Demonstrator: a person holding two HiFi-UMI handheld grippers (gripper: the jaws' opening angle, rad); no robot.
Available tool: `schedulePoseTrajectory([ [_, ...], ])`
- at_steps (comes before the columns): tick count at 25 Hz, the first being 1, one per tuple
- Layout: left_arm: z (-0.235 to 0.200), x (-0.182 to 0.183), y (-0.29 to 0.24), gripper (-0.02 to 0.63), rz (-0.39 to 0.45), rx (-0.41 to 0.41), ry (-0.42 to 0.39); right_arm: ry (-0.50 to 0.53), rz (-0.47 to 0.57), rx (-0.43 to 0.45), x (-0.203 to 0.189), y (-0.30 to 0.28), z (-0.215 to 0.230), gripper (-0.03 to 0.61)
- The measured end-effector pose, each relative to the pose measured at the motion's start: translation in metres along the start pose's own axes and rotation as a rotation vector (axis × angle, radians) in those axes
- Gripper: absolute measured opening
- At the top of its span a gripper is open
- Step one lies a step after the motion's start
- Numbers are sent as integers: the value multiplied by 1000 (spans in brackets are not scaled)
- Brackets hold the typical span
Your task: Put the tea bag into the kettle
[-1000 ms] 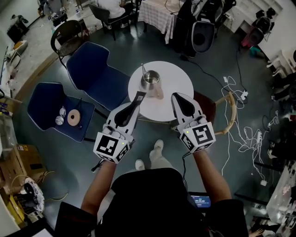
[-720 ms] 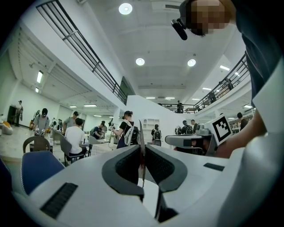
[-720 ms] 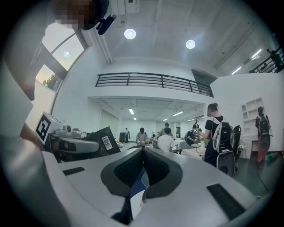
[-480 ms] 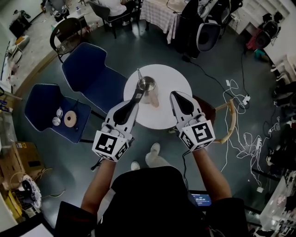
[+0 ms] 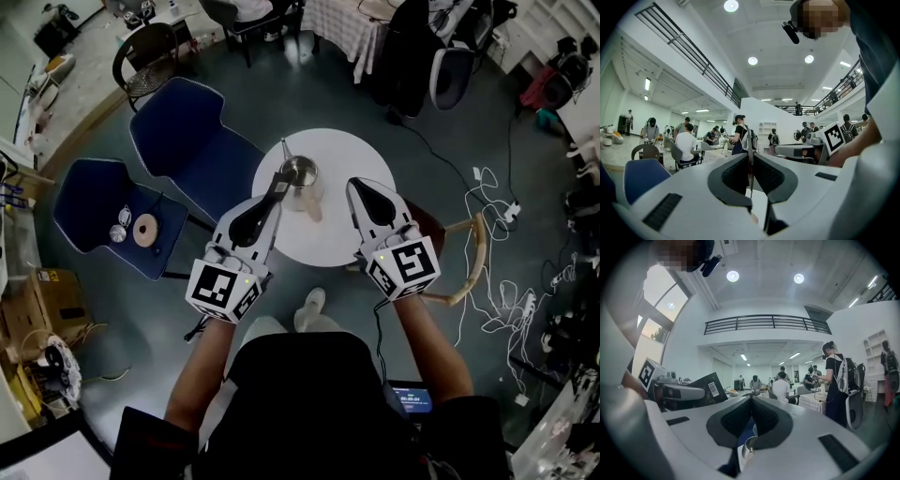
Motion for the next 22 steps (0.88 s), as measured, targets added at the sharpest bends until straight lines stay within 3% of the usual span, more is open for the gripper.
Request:
schedulePoseTrajectory([
  [15,-40,-14,-30,38,-69,-4,-12,-25,-30,0,-15,-37,16,17],
  [22,-80,-38,-65,38,-205,-78,-51,-43,-52,-71,-24,-66,26,17],
])
Point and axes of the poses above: the fingertips, and each gripper's own axes: y backward along the fingers, z to its right, x out of its top, the point moved 5 cm from there along y, backward along the fingers, and after that the axes turned 4 degrees about y, right-handed, at the moved point
